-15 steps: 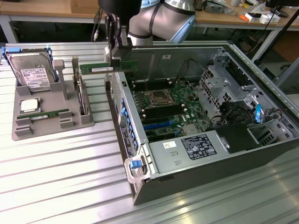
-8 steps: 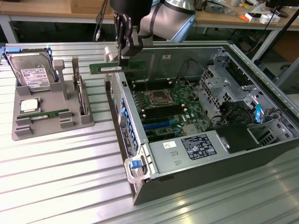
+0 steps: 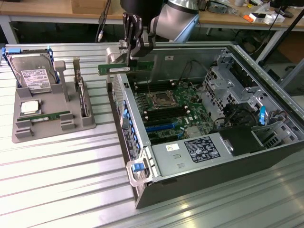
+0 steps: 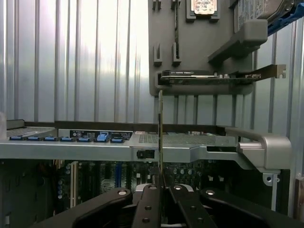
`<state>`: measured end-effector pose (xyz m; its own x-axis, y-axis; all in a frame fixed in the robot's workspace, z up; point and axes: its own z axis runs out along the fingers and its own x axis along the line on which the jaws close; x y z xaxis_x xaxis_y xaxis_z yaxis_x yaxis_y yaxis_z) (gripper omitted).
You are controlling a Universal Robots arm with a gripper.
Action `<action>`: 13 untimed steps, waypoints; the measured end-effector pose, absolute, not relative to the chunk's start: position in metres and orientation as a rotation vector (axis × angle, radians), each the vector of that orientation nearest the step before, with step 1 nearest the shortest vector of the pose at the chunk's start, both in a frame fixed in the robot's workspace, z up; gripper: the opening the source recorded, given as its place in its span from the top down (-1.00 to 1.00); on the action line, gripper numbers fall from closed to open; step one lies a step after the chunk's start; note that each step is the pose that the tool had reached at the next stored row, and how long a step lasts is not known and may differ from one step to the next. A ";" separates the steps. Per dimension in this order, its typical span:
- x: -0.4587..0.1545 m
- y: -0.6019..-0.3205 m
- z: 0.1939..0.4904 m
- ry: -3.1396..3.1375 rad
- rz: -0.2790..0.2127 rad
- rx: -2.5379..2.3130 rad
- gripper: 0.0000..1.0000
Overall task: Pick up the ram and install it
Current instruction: 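Pick up the ram and move it above insertion slot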
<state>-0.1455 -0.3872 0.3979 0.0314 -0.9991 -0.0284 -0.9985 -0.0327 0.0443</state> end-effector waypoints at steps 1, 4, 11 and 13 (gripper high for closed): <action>-0.143 -0.387 0.398 -2.176 -0.080 2.247 0.76; -0.130 -0.387 0.398 -2.176 -0.080 2.247 0.76; -0.113 -0.387 0.398 -2.176 -0.080 2.247 0.76; -0.109 -0.387 0.398 -2.176 -0.080 2.247 0.76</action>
